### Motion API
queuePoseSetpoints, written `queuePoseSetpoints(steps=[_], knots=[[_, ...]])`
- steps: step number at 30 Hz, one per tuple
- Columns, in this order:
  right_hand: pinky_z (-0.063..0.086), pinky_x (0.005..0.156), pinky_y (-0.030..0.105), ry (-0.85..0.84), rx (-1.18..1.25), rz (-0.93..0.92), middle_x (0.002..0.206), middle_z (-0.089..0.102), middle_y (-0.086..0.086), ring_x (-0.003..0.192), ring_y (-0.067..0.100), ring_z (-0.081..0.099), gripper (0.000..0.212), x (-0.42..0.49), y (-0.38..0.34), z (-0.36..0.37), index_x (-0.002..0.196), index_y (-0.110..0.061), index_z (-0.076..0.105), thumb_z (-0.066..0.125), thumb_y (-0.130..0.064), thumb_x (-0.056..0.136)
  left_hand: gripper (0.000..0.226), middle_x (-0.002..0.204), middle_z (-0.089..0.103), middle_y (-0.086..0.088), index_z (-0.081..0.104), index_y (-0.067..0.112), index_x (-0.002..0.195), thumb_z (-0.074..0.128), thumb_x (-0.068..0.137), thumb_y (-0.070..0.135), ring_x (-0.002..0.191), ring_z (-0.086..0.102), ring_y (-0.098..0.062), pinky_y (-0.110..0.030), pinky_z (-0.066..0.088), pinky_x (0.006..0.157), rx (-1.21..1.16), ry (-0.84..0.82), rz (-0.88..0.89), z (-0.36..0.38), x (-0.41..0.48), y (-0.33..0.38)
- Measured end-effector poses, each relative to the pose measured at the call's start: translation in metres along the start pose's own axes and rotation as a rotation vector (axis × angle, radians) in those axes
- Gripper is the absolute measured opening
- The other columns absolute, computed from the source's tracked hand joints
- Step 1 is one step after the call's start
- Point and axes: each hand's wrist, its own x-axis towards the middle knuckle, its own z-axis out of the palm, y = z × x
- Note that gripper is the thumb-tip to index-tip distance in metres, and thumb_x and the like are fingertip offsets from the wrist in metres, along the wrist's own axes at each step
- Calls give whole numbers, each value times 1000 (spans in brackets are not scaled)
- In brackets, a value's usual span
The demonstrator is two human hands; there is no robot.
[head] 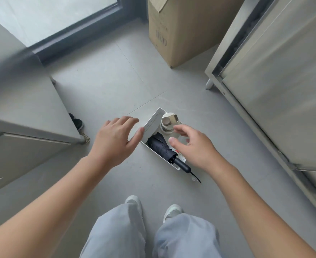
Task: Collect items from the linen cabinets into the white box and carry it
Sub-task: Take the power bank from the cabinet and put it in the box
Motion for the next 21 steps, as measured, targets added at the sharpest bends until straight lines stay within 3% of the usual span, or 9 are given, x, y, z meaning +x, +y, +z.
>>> queuePoseSetpoints(steps=[2,6,14,21], knots=[[41,103,29,26,-108,-52,140,59,-12,132,10,52,50,-28,-41,-30,141,-28,54,62,-48,95,49,123,65,6,62,20,123,35,98,52,107,61,-22,-32,39,92,11,-4,9,-51,-14,25],[37,92,29,142,-296,-134,139,57,-7,129,17,48,55,-80,-124,-99,146,-25,47,59,-46,97,51,121,66,4,62,19,124,33,98,53,106,63,-23,-36,41,93,42,25,22,-155,-33,71],[41,99,34,411,-376,-213,138,59,-1,130,20,48,54,-178,-258,-232,144,-18,51,56,-45,98,59,116,69,2,66,18,117,27,95,57,101,65,-29,-40,44,94,127,190,123,-334,-49,163],[38,109,33,612,-360,-230,145,55,-4,135,15,43,58,-265,-312,-295,146,-20,50,58,-48,96,52,112,70,3,66,19,115,32,98,55,99,67,-25,-40,51,87,174,344,306,-430,-88,221]])
